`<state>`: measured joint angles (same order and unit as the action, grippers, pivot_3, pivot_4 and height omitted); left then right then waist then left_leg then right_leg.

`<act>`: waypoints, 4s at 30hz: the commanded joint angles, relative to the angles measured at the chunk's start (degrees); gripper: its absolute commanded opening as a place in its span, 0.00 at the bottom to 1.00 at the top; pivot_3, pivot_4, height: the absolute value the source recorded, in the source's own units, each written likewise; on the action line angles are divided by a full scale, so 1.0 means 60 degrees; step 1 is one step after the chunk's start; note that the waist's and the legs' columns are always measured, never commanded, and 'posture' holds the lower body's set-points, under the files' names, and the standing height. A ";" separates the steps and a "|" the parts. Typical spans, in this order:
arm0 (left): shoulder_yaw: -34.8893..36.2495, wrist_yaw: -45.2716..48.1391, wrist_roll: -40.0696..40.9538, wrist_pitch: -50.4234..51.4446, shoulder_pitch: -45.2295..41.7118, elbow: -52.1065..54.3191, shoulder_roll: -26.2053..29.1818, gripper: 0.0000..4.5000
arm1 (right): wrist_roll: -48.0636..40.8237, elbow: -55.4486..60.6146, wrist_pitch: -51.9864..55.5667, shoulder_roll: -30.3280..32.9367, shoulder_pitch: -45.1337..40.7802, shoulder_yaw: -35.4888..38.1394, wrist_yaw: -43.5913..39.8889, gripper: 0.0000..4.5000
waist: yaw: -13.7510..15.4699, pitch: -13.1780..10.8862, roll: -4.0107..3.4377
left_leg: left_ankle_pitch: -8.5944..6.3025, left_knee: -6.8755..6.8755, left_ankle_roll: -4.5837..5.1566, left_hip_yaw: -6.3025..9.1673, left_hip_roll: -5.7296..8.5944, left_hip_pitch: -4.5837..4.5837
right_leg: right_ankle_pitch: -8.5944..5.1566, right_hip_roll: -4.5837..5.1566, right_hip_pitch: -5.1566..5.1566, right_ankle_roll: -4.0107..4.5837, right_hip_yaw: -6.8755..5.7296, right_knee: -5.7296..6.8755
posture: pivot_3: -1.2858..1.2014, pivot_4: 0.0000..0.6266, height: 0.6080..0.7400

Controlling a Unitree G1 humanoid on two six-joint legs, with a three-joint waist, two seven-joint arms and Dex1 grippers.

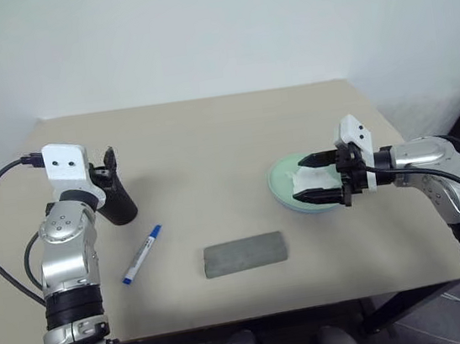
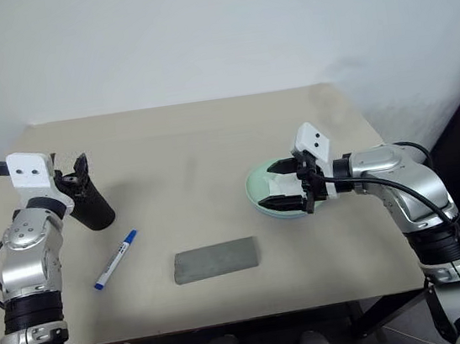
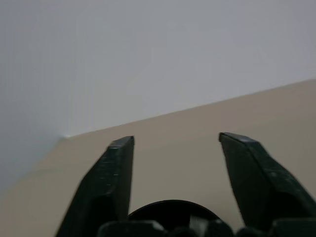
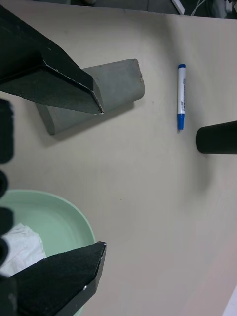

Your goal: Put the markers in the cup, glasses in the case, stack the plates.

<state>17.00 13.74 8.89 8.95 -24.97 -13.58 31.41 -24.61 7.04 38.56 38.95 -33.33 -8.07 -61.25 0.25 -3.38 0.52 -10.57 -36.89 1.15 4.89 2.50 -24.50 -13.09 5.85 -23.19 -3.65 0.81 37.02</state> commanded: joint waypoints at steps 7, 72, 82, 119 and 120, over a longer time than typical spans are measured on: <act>-0.0377 0.1597 0.1331 0.4889 -0.0007 0.3301 0.1425 0.99 | -0.0008 0.0118 -0.0142 -0.0012 -0.0322 0.0165 0.0016 1.00 | -0.0011 -0.0003 0.0005 | -0.0001 0.0000 0.0000 -0.0003 -0.0002 0.0000 | -0.0001 -0.0002 -0.0002 0.0000 0.0000 0.0002 | 0.52 0.00 0.72; -0.2322 0.2927 0.2036 0.7523 0.0506 0.4727 0.2456 0.02 | 0.0016 0.0136 -0.0160 0.0032 -0.0280 0.0172 0.0003 1.00 | 0.0074 -0.0003 -0.0029 | -0.0006 0.0042 -0.0009 -0.0003 -0.0008 -0.0002 | -0.0025 0.0010 -0.0027 -0.0025 0.0001 -0.0015 | 0.52 0.00 0.72; -0.0719 0.1621 0.1336 0.3457 -0.1565 0.2862 0.0998 0.02 | 0.0031 0.0098 -0.0179 -0.0073 -0.0310 0.0173 0.0087 1.00 | 0.0059 0.0001 -0.0025 | 0.0002 0.0040 0.0002 -0.0016 -0.0014 0.0000 | 0.0000 -0.0001 -0.0017 0.0004 0.0001 -0.0022 | 0.52 0.00 0.72; 0.0152 0.0169 -0.0111 -0.1922 -0.0139 -0.1034 0.0494 0.25 | -0.0032 0.0252 -0.0125 -0.0087 -0.0264 0.0212 0.0197 1.00 | 0.0071 0.0008 -0.0009 | -0.0003 0.0011 -0.0005 -0.0017 -0.0009 -0.0002 | 0.0010 0.0000 -0.0013 0.0007 -0.0002 -0.0011 | 0.52 0.00 0.72; 0.0162 0.0198 -0.0095 -0.1937 -0.0120 -0.1051 0.0486 0.33 | -0.0036 0.0271 -0.0117 -0.0085 -0.0255 0.0213 0.0202 1.00 | 0.0072 0.0007 -0.0008 | -0.0003 0.0012 -0.0005 -0.0017 -0.0009 -0.0002 | 0.0010 0.0000 -0.0013 0.0007 -0.0002 -0.0011 | 0.52 0.00 0.72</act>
<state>17.17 14.88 8.21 -1.14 -25.21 -20.90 34.03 -24.52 7.01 38.41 38.08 -33.52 -8.17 -60.16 0.68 -3.33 0.47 -10.58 -36.82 1.13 4.79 2.45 -24.52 -13.03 5.85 -23.27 -3.61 0.80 36.95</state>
